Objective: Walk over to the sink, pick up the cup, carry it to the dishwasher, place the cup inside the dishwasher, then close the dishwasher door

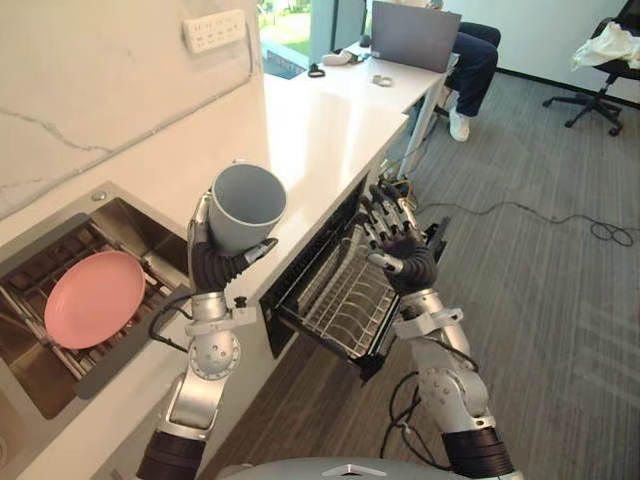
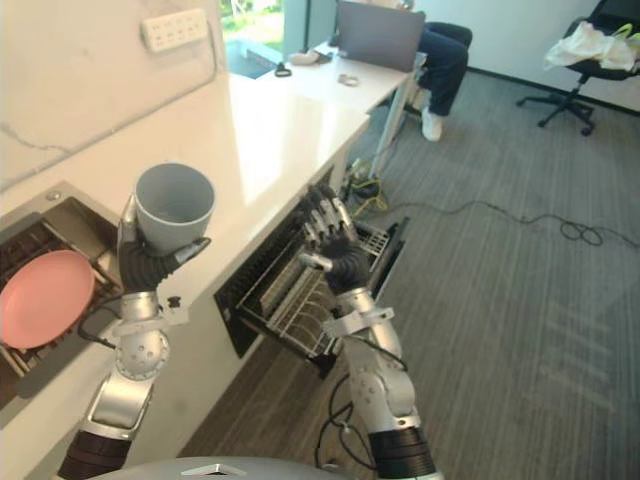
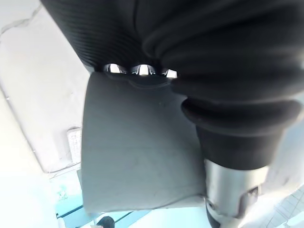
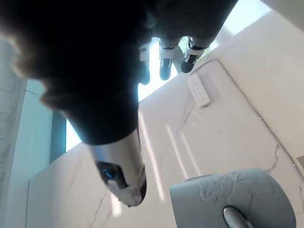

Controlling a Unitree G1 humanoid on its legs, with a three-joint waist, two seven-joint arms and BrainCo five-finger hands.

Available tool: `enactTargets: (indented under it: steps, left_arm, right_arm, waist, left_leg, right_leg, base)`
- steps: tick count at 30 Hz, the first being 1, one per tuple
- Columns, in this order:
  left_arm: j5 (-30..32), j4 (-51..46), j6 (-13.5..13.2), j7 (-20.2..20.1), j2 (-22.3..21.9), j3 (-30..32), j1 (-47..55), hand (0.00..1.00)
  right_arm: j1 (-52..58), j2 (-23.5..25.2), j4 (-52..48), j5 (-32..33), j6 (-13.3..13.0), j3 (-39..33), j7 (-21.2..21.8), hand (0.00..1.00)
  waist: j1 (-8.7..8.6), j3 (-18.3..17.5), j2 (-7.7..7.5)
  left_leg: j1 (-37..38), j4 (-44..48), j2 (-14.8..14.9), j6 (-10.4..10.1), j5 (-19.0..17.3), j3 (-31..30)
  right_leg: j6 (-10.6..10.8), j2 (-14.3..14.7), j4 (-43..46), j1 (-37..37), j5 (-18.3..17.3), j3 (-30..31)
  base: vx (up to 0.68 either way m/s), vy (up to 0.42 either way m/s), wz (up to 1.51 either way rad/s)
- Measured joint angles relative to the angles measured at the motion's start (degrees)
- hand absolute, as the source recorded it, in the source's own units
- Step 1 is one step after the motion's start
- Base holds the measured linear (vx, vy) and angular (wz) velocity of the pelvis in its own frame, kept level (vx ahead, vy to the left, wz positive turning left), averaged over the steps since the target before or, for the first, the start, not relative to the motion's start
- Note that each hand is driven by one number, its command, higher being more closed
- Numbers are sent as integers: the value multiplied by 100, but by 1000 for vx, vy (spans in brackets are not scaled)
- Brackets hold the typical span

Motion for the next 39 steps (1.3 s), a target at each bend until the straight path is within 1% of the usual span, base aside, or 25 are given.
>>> enactTargets:
  steps: [2,6,9,11,15,17,19,22,24,27,33,38,39]
  left_arm:
    - [199,1,56,126,-45,-81,-24,100]
    - [539,48,73,218,-30,-301,-257,100]
    - [592,138,113,233,-30,-491,-373,100]
    - [591,236,155,224,-38,-513,-379,100]
    - [592,414,186,203,-33,-765,-381,100]
    - [603,414,192,202,-51,-784,-381,100]
    - [695,427,241,202,-34,-896,-381,100]
    - [695,522,272,196,-47,-1011,-383,100]
    - [697,639,278,198,-52,-1135,-384,100]
    - [701,680,281,191,-75,-1176,-386,100]
    - [696,729,296,199,-85,-1317,-385,100]
    - [696,770,304,206,-90,-1331,-385,100]
    - [697,789,304,205,-89,-1337,-385,100]
  right_arm:
    - [0,14,-1,58,2,304,-12,0]
    - [-3,69,0,53,25,772,-127,0]
    - [-25,163,2,45,46,991,-241,0]
    - [-101,172,4,46,49,1090,-293,0]
    - [-253,174,12,43,48,1330,-536,0]
    - [-267,174,13,31,44,1342,-685,0]
    - [-268,175,16,-189,14,1393,-898,0]
    - [-272,172,27,-221,-9,1406,-1083,0]
    - [-273,168,31,-390,-59,1409,-1168,0]
    - [-355,158,31,-418,-83,1406,-1308,0]
    - [-453,147,30,-750,-94,1454,-1569,0]
    - [-518,31,31,-879,-60,1497,-1631,0]
    - [-526,4,31,-986,-35,1500,-1637,0]
  waist:
    - [-79,-9,11]
    - [-101,-17,13]
    - [-102,-99,51]
    - [-129,-104,59]
    - [-154,-110,60]
    - [-150,-114,62]
    - [-144,-143,80]
    - [-150,-195,104]
    - [-168,-212,110]
    - [-190,-214,110]
    - [-170,-224,109]
    - [-150,-278,106]
    - [-149,-278,106]
  left_leg:
    - [13,-97,-10,30,76,13]
    - [11,-200,-46,63,182,35]
    - [9,-386,-101,81,331,53]
    - [31,-461,-109,75,388,62]
    - [39,-480,-111,72,423,69]
    - [39,-480,-107,72,430,77]
    - [34,-481,-106,71,437,120]
    - [24,-483,-109,76,451,164]
    - [27,-484,-104,75,464,164]
    - [26,-488,-100,74,487,165]
    - [17,-519,-99,80,533,168]
    - [-10,-494,-98,79,578,176]
    - [-11,-496,-98,80,585,176]
  right_leg:
    - [-8,0,-32,0,54,-50]
    - [-17,-2,-117,-8,165,-51]
    - [-17,2,-176,-77,247,-41]
    - [-17,6,-186,-89,270,-32]
    - [-29,22,-201,-92,302,-19]
    - [-37,31,-215,-94,316,-8]
    - [-43,42,-256,-112,359,34]
    - [-52,55,-339,-115,426,67]
    - [-61,64,-339,-115,433,67]
    - [-71,70,-340,-121,447,69]
    - [-88,74,-341,-151,483,73]
    - [-110,78,-341,-223,529,95]
    - [-111,78,-341,-224,537,97]
  base:
    - [-114,-19,4]
    - [-78,-2,1]
    - [-42,0,0]
    - [-32,-5,-1]
    - [0,0,0]
    - [-11,-3,-2]
    - [-27,-6,-9]
    - [-29,-8,-8]
    - [-18,-5,-2]
    - [-40,-8,-1]
    - [-29,-4,-1]
    - [0,0,0]
    - [0,0,0]
